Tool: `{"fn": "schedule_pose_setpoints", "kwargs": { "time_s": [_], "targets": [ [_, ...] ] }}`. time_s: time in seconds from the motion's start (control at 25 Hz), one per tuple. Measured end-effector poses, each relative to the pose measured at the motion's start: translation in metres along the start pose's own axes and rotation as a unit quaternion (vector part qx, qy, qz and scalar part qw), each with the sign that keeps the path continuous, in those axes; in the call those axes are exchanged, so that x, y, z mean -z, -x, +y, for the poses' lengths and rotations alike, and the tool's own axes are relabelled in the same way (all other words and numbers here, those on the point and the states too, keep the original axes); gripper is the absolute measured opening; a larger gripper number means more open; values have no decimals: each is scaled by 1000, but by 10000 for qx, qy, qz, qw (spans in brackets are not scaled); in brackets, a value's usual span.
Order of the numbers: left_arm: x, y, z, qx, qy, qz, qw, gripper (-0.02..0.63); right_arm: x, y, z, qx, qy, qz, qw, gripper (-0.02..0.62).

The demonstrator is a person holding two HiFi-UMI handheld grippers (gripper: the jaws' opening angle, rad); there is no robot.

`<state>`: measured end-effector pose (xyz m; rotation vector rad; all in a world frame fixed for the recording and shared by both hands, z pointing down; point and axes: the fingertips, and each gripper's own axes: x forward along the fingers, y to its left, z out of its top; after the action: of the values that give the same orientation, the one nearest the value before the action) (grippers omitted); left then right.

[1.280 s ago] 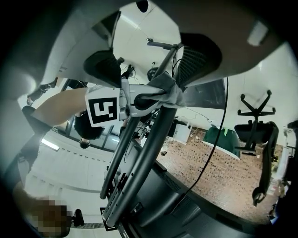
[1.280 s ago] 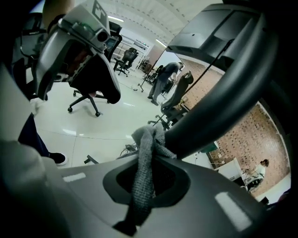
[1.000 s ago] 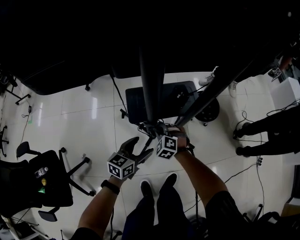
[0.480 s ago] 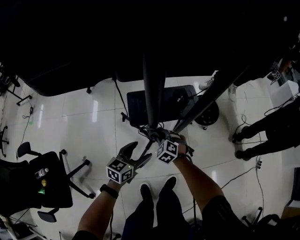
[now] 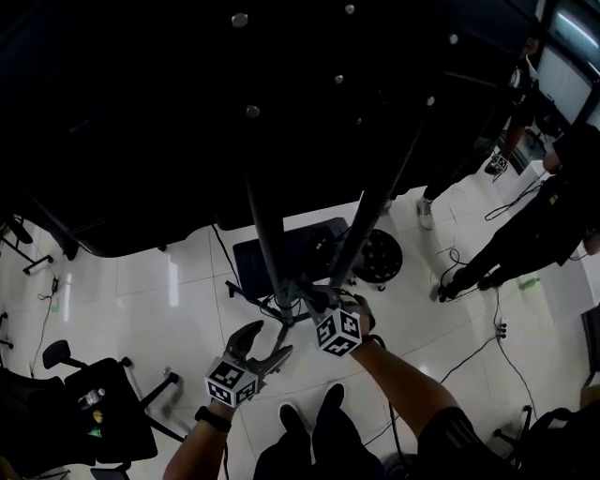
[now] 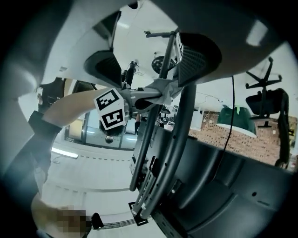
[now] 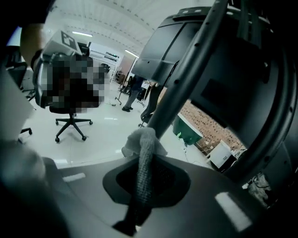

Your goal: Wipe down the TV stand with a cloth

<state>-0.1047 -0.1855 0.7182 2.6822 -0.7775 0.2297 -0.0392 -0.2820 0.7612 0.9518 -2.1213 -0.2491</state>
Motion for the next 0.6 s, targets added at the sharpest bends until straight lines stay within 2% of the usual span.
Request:
{"fn": "schedule_pose_setpoints", "kwargs": {
  "time_s": [0.12, 0.32, 0.44, 0.6],
  "targets": [
    [-36, 12, -22, 193, -299, -144, 9993, 406, -35, 44, -31, 270, -7, -170, 9995, 17],
    [-95, 23, -55, 462, -437, -561, 9964, 402, -90, 113, -92, 865, 215, -436, 9951, 17],
    [-131, 29, -82, 748, -725, -693, 9921, 397, -122, 149, -125, 1238, 373, -582, 9899, 17],
    [-173, 39, -112, 960, -1084, -827, 9860, 397, -160, 197, -159, 1575, 275, -796, 9839, 17]
  ]
}}
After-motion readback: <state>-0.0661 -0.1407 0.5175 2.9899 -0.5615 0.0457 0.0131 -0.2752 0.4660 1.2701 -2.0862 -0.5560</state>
